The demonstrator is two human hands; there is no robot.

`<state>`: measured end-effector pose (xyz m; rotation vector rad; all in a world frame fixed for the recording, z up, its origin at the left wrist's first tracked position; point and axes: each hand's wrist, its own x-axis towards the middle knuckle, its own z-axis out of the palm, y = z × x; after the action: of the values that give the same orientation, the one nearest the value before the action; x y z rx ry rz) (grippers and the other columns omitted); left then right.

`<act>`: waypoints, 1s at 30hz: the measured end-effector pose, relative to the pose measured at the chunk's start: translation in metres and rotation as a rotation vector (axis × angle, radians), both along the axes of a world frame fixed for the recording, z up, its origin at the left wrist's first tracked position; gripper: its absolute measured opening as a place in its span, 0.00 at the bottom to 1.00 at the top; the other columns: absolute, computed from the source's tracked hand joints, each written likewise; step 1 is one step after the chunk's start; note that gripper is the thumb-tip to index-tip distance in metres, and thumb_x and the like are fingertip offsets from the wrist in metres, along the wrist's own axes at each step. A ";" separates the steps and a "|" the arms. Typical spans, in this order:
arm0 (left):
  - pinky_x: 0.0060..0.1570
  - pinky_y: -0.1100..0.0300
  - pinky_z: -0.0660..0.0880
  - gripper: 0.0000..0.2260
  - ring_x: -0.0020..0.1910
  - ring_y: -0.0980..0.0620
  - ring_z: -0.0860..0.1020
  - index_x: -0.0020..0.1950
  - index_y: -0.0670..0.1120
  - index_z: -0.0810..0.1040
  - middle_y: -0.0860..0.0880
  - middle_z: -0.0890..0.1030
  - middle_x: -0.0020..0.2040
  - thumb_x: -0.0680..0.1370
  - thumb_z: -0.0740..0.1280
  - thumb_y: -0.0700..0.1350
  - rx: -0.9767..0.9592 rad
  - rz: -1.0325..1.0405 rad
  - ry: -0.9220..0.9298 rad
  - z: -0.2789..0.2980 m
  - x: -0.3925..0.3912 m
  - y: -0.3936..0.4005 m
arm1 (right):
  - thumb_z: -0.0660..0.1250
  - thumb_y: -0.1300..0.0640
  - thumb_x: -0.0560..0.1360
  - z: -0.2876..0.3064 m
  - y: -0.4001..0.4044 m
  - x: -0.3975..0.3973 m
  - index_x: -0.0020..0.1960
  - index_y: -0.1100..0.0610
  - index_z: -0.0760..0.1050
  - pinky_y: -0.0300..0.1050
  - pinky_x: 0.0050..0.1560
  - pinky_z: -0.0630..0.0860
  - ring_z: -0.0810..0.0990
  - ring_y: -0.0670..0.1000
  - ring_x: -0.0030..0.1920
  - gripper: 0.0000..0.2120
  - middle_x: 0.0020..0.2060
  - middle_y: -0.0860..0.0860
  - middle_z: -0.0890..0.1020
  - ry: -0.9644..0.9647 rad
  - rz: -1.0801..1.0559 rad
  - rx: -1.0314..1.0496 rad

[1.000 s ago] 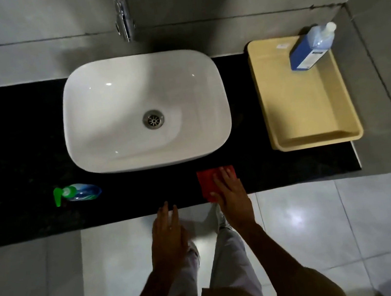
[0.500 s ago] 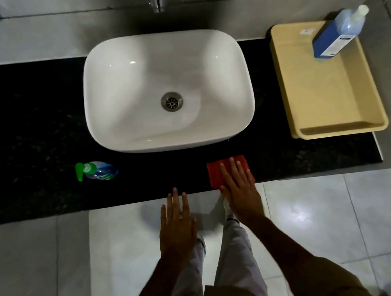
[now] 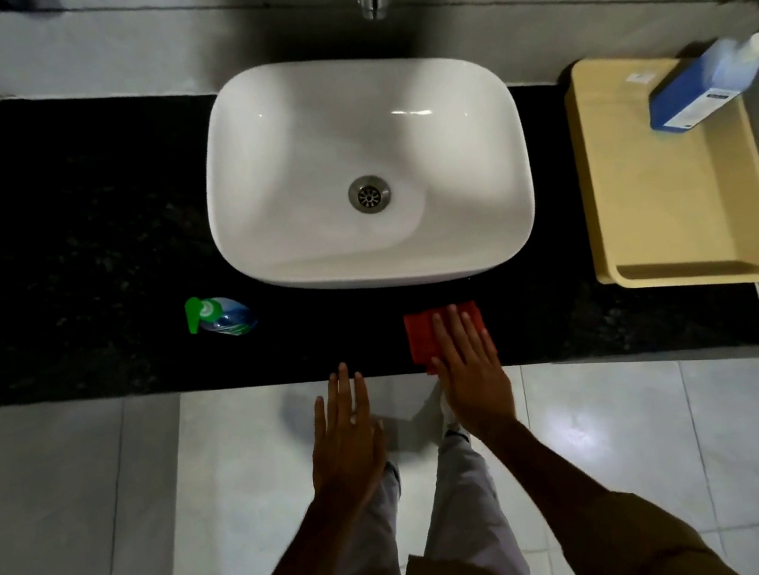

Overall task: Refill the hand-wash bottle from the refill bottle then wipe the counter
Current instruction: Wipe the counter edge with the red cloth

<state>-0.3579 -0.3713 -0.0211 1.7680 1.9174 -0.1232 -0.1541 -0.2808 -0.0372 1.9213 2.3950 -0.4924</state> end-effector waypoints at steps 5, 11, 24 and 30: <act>0.80 0.44 0.52 0.31 0.81 0.42 0.43 0.81 0.44 0.46 0.42 0.43 0.82 0.84 0.54 0.55 -0.009 0.012 0.029 -0.004 -0.023 -0.006 | 0.51 0.51 0.85 0.002 0.017 -0.063 0.82 0.58 0.45 0.62 0.81 0.50 0.44 0.60 0.82 0.29 0.82 0.58 0.47 0.053 -0.518 -0.043; 0.79 0.43 0.55 0.31 0.81 0.41 0.46 0.81 0.44 0.48 0.40 0.45 0.82 0.83 0.57 0.53 0.020 0.083 0.033 -0.002 -0.042 -0.011 | 0.53 0.49 0.85 -0.007 0.003 -0.092 0.83 0.55 0.46 0.57 0.82 0.51 0.45 0.55 0.83 0.30 0.83 0.55 0.48 0.014 0.108 0.008; 0.80 0.45 0.48 0.31 0.81 0.40 0.41 0.81 0.42 0.43 0.40 0.39 0.81 0.84 0.53 0.52 -0.023 0.121 0.002 0.008 -0.049 -0.008 | 0.54 0.46 0.84 -0.002 0.005 -0.105 0.83 0.52 0.45 0.57 0.81 0.54 0.46 0.53 0.83 0.31 0.83 0.52 0.48 0.013 0.301 0.012; 0.79 0.44 0.54 0.31 0.80 0.37 0.47 0.81 0.41 0.50 0.37 0.46 0.81 0.83 0.58 0.52 0.009 0.145 -0.029 0.009 -0.042 -0.004 | 0.52 0.47 0.84 0.002 0.022 -0.102 0.83 0.53 0.47 0.62 0.81 0.49 0.44 0.58 0.82 0.30 0.82 0.56 0.48 -0.008 -0.185 -0.048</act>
<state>-0.3997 -0.3751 -0.0124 1.6208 2.0198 -0.0368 -0.2561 -0.2583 -0.0354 2.1308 2.1899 -0.5439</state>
